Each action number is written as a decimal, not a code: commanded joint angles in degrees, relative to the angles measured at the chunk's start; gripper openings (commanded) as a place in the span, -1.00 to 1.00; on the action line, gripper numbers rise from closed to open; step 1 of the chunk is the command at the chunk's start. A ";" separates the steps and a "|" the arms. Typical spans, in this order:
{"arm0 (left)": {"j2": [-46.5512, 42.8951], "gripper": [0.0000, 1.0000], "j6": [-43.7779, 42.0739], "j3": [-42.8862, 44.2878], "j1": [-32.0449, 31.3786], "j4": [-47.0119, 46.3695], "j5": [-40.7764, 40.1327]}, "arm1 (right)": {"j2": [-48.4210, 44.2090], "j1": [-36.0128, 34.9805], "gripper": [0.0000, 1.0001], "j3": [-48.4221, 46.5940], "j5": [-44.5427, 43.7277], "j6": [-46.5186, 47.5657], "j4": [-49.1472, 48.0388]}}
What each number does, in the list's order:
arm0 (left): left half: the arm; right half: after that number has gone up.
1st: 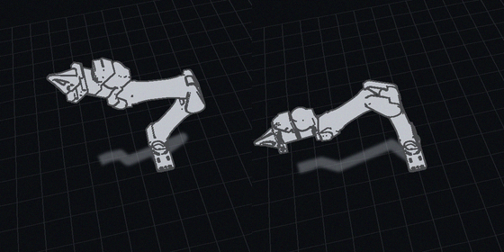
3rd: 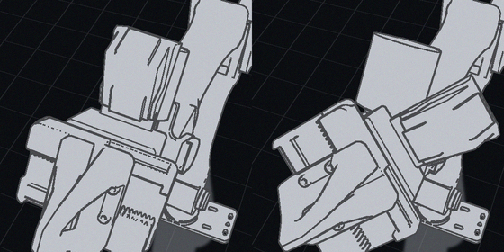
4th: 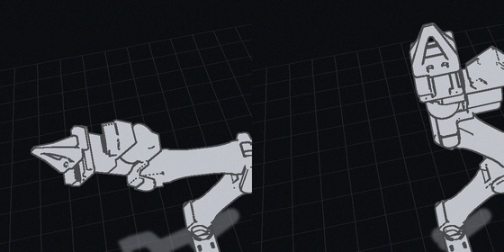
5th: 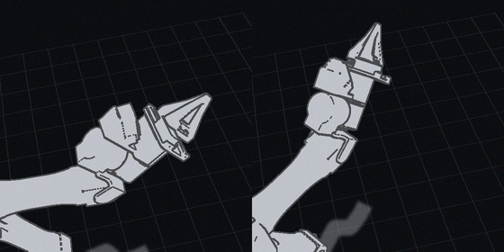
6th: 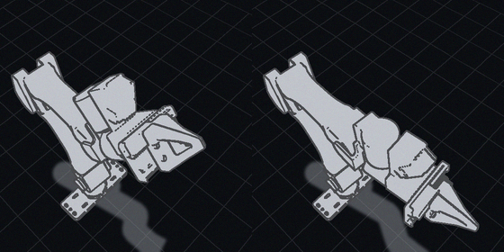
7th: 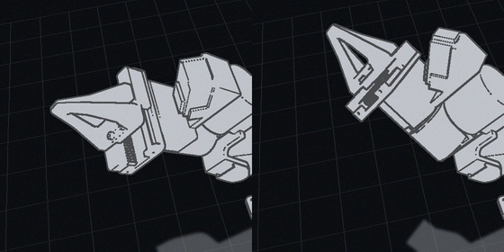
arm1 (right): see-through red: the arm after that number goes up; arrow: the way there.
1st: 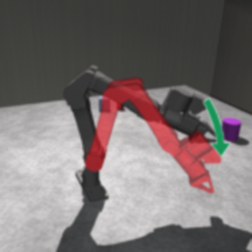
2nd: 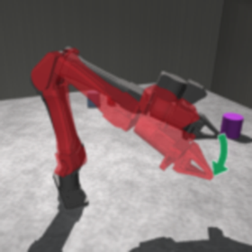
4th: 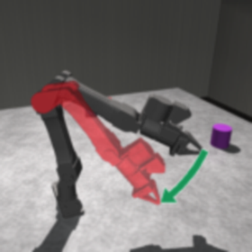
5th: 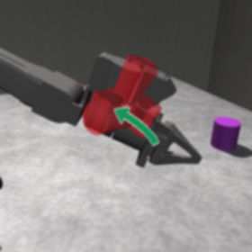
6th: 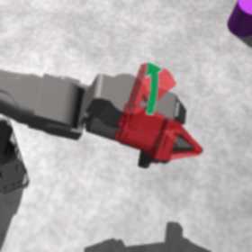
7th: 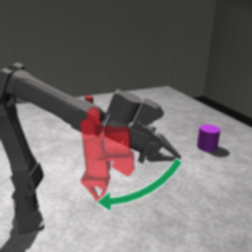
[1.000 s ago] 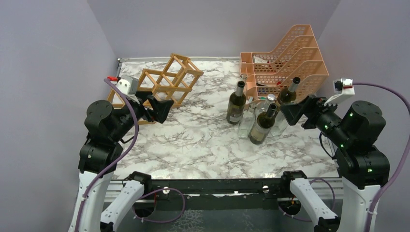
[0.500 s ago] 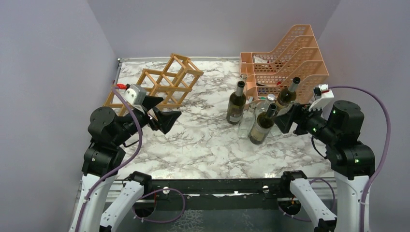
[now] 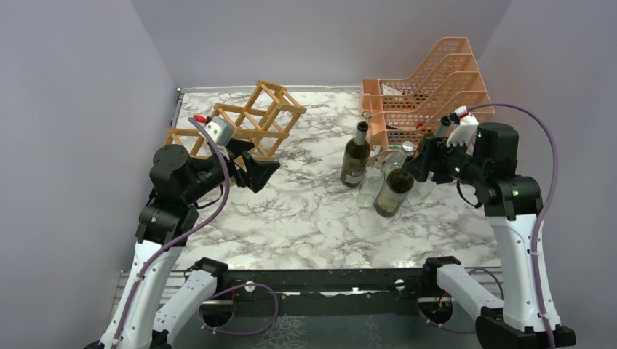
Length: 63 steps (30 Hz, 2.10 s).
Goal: Put the wine bottle on the wine rack
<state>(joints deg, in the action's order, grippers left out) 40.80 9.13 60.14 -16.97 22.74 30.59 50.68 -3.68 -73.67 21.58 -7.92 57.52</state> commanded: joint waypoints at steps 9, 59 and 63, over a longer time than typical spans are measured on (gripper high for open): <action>1.68 0.98 0.65 -0.34 -0.17 -4.84 0.02 | 6.22 -4.02 0.24 -4.00 -6.94 2.34 -3.02; 12.84 0.98 7.59 -22.69 -19.09 -42.65 5.28 | 0.47 -15.24 -0.97 2.35 22.65 -2.02 -19.91; 15.82 0.98 6.89 -27.53 -24.57 -45.70 5.41 | 1.88 -15.30 -0.98 2.55 23.58 -4.43 -24.48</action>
<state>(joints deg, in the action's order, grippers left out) 54.15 16.60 37.26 -36.58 -15.57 37.19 52.82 -18.70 -70.19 38.74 -7.22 46.39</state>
